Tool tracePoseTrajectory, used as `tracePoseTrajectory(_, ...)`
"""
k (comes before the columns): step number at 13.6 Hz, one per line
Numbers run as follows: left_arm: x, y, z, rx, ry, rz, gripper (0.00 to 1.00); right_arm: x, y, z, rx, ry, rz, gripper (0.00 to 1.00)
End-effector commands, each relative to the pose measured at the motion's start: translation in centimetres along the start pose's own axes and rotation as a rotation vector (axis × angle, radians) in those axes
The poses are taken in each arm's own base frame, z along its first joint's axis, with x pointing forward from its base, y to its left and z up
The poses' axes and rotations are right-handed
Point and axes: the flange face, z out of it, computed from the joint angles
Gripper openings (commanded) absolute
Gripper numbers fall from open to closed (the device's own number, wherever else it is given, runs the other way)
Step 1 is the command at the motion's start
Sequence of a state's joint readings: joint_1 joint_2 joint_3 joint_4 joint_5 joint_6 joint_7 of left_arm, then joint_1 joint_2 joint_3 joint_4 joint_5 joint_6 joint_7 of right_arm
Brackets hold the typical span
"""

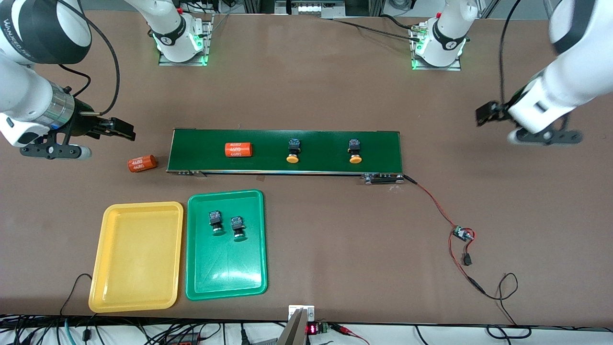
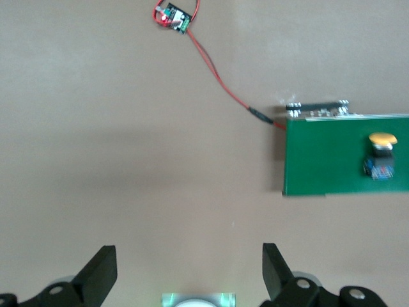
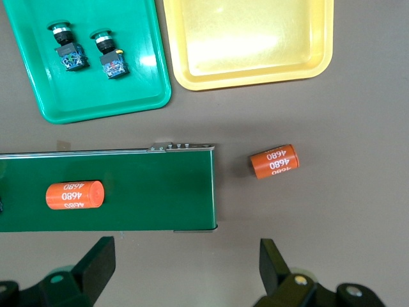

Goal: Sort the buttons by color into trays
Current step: 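Lower the right gripper over the yellow button at the belt end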

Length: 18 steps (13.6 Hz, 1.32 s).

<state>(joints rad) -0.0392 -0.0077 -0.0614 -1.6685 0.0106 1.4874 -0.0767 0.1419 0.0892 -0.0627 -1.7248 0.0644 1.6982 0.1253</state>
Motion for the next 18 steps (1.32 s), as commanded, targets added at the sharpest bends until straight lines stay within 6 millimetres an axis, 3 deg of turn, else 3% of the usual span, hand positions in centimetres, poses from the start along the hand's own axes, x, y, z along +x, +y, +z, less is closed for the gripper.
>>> tracePoseTrajectory(1,-0.8,-0.1,-4.9,0.035,0.018,0.016,1.0,0.3,-0.9,-0.1,0.013,0.007,0.006,1.0)
tracePoseTrajectory(3,-0.7,-1.7,-5.6,0.017,0.039,0.023,1.0,0.3,-1.3,0.0,0.014,0.01,0.001,1.0)
tracePoseTrajectory(6,1.6,-1.3,-5.4,0.032,0.138,0.046,1.0,0.2,-1.4,0.2,0.013,0.005,-0.002,1.0)
tracePoseTrajectory(11,2.8,-1.7,-4.6,0.034,0.173,0.04,1.0,0.2,-2.1,0.3,0.013,0.012,-0.025,1.0)
tracePoseTrajectory(14,2.7,-1.1,-5.0,0.035,0.184,0.046,1.0,0.7,-4.8,2.3,0.018,-0.007,-0.048,1.0)
tracePoseTrajectory(16,1.8,-0.7,-6.5,0.036,0.221,0.056,1.0,1.3,-6.0,4.0,0.015,-0.012,-0.063,1.0)
tracePoseTrajectory(17,1.9,0.4,-6.2,0.035,0.217,0.079,1.0,1.3,-7.0,4.6,0.014,-0.012,-0.075,1.0)
tracePoseTrajectory(18,2.6,-0.2,-5.3,0.036,0.201,0.068,1.0,1.6,-7.3,5.2,0.014,-0.003,-0.043,1.0)
